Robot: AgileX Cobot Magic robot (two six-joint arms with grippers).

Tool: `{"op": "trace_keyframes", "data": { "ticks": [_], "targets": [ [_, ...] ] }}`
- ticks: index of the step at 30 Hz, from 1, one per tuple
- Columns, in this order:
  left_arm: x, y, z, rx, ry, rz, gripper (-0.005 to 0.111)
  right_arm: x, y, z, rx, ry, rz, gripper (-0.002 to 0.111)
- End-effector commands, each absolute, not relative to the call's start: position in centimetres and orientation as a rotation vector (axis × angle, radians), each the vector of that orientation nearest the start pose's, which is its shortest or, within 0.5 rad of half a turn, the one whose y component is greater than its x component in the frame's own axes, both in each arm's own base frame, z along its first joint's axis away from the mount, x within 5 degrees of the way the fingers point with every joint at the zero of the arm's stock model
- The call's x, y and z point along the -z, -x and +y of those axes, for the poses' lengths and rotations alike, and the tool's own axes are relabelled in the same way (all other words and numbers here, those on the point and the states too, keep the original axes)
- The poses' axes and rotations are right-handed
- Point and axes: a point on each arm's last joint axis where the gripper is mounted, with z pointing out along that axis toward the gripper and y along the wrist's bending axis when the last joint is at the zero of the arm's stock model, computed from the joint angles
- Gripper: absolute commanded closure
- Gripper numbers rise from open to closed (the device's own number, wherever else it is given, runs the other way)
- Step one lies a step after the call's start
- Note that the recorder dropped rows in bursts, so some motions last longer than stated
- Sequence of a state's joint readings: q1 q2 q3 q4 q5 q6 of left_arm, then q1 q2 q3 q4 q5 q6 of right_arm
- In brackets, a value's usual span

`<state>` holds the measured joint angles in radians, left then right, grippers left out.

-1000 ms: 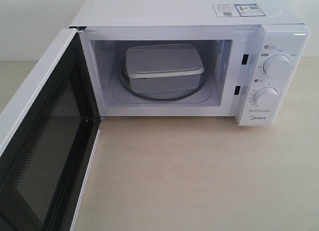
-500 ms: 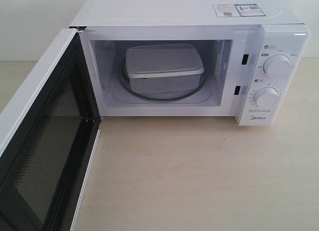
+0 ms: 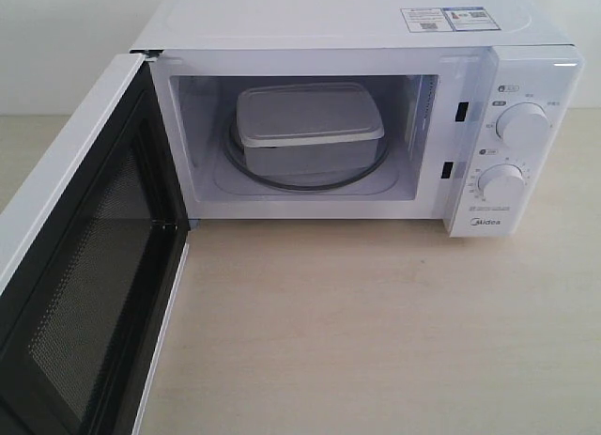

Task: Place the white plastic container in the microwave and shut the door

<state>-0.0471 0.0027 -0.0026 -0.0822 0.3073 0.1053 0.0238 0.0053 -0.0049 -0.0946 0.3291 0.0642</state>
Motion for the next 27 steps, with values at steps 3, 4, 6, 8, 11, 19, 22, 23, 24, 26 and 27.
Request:
{"op": "trace_keyframes", "data": {
  "ticks": [3, 4, 6, 8, 11, 19, 22, 23, 24, 26, 27],
  "targets": [
    [-18.57, -5.41, -0.49, 0.048, -0.069, 1.787, 0.102, -18.62, -5.45, -0.02, -0.013, -0.007, 1.781, 0.108],
    [-18.57, -5.41, -0.49, 0.048, -0.069, 1.787, 0.102, -18.62, -5.44, 0.02, -0.029, -0.018, 1.782, 0.108],
    [-18.57, -5.41, -0.49, 0.048, -0.069, 1.787, 0.102, -18.62, -5.44, 0.1, -0.062, -0.042, 1.782, 0.108],
    [-18.57, -5.41, -0.49, 0.048, -0.069, 1.787, 0.102, -18.62, -5.44, 0.11, -0.067, -0.046, 1.782, 0.108],
    [-18.57, -5.41, -0.49, 0.048, -0.069, 1.787, 0.102, -18.62, -5.44, 0.11, -0.067, -0.046, 1.782, 0.108],
    [-18.57, -5.41, -0.49, 0.048, -0.069, 1.787, 0.102, -18.62, -5.44, 0.11, -0.067, -0.046, 1.782, 0.108],
    [-18.57, -5.41, -0.49, 0.048, -0.069, 1.787, 0.102, -18.6, -5.44, 0.1, -0.062, -0.042, 1.784, 0.108],
    [-18.57, -5.41, -0.49, 0.048, -0.069, 1.787, 0.102, -18.6, -5.44, 0.1, -0.062, -0.042, 1.784, 0.108],
    [-18.57, -5.41, -0.49, 0.048, -0.069, 1.787, 0.102, -18.6, -5.44, 0.1, -0.062, -0.042, 1.784, 0.108],
    [-18.57, -5.41, -0.49, 0.048, -0.069, 1.787, 0.102, -18.6, -5.44, 0.1, -0.062, -0.042, 1.784, 0.108],
    [-18.57, -5.41, -0.49, 0.048, -0.069, 1.787, 0.102, -18.6, -5.44, 0.1, -0.062, -0.042, 1.784, 0.108]
  ]
}}
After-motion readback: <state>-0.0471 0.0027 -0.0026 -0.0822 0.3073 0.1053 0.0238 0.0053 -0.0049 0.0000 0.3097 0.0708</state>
